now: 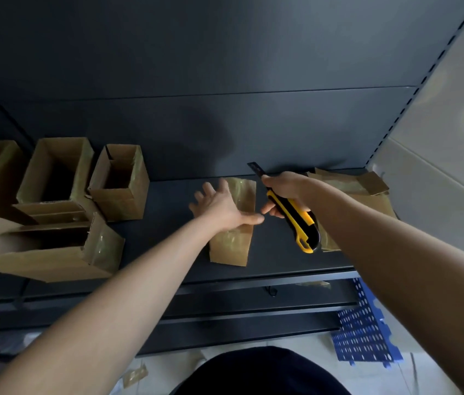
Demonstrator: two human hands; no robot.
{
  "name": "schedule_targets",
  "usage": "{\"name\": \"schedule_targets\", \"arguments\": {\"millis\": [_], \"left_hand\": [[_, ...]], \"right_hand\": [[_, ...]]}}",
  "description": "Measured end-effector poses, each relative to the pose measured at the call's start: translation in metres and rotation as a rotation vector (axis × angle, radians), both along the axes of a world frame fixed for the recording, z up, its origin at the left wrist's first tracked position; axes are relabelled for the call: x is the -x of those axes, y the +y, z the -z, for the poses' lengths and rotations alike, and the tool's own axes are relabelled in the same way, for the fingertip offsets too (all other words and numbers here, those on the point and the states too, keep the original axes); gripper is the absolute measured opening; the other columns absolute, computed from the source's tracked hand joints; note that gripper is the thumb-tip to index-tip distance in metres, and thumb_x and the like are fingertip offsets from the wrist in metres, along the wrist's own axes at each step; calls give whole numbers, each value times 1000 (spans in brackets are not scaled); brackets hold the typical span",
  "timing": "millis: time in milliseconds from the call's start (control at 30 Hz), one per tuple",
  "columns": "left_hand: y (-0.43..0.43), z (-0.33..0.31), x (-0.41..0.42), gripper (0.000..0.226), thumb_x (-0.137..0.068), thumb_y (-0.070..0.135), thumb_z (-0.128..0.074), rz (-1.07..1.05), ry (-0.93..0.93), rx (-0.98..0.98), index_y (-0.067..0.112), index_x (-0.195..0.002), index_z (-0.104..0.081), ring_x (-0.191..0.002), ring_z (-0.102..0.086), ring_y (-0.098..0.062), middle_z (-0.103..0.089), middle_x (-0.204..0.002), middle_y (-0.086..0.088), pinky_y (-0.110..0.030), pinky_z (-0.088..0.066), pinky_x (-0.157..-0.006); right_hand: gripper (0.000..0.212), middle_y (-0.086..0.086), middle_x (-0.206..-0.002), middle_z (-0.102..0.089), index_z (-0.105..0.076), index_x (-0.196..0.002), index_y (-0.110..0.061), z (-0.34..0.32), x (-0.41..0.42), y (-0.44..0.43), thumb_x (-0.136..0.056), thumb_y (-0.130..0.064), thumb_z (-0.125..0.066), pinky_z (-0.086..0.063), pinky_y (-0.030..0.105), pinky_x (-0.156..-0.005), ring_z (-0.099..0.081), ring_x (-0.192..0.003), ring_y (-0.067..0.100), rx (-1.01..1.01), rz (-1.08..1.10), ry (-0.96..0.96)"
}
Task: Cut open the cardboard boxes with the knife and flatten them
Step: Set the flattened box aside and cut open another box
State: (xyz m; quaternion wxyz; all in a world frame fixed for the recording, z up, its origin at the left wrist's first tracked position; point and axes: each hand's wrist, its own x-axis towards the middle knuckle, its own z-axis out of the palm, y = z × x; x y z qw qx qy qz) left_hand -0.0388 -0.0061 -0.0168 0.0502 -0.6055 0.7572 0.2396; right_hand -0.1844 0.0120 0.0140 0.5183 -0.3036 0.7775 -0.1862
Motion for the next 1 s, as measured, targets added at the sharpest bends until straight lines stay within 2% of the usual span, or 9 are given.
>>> {"name": "schedule_targets", "arguments": {"millis": [100, 200, 267, 367, 467, 600, 733, 833, 1000], "left_hand": [[-9, 4, -9, 122, -62, 68, -72, 150, -18, -58, 38, -150, 7, -138, -18, -37, -11, -153, -9, -49, -21, -108], [-18, 8, -23, 120, -63, 61, -76, 273, 93, -33, 41, -148, 6, -140, -22, -29, -23, -155, 3, -48, -16, -109], [-21, 10, -30, 115, -59, 62, -78, 229, 146, -2, 35, -146, -9, -137, -25, -24, -32, -150, 8, -47, -17, -108], [-23, 14, -39, 102, -54, 62, -81, 123, 209, -24, 29, -138, -33, -132, -27, -26, -33, -141, 1, -49, -28, -107], [-24, 16, -43, 102, -56, 55, -84, 145, 307, -51, 24, -141, -37, -132, -30, -25, -36, -140, 0, -47, -33, -107], [-25, 17, -49, 100, -61, 44, -85, 190, 357, -35, 21, -144, -34, -132, -32, -20, -36, -144, 0, -37, -33, -108], [-26, 19, -56, 82, -61, 41, -84, 157, 422, -90, 27, -126, -36, -116, -43, -17, -42, -130, 0, -33, -43, -93], [-25, 21, -59, 73, -61, 42, -83, 160, 446, -102, 30, -117, -37, -114, -44, -16, -42, -130, 4, -34, -44, -92], [-23, 21, -62, 69, -66, 34, -84, 163, 530, -96, 26, -120, -42, -116, -42, -13, -37, -128, 6, -27, -40, -90]], "right_hand": [[44, 15, -68, -59, -51, -86, -1, 0, -1, -3, -103, -38, -35, -47, 27, -47, -56, -53, 24, 95, -4, 77], [29, 14, -65, -57, -51, -83, -7, -5, 2, -5, -103, -24, -38, -51, 31, -50, -54, -48, 23, 225, -222, 240], [24, 12, -69, -59, -54, -83, -11, -10, 3, -3, -101, -20, -41, -50, 30, -53, -54, -51, 21, 253, -423, 352], [15, 3, -79, -57, -60, -97, -24, -21, 1, 0, -99, -26, -46, -47, 28, -65, -55, -68, 20, 211, -737, 617], [25, 2, -102, -56, -61, -118, -27, -31, -5, 1, -98, -31, -47, -46, 31, -77, -53, -94, 24, 181, -965, 867], [26, 1, -112, -59, -61, -119, -26, -38, -14, -1, -99, -31, -44, -41, 30, -73, -50, -93, 22, 216, -1113, 981], [29, -2, -117, -59, -59, -123, -27, -40, -23, -3, -100, -29, -42, -40, 29, -73, -55, -104, 22, 265, -1213, 1088], [28, -4, -117, -59, -59, -122, -28, -42, -27, -4, -100, -28, -41, -39, 29, -72, -57, -104, 21, 261, -1269, 1131], [29, -3, -115, -61, -57, -122, -28, -43, -33, -4, -98, -24, -42, -39, 29, -66, -60, -101, 23, 294, -1297, 1235]]}}
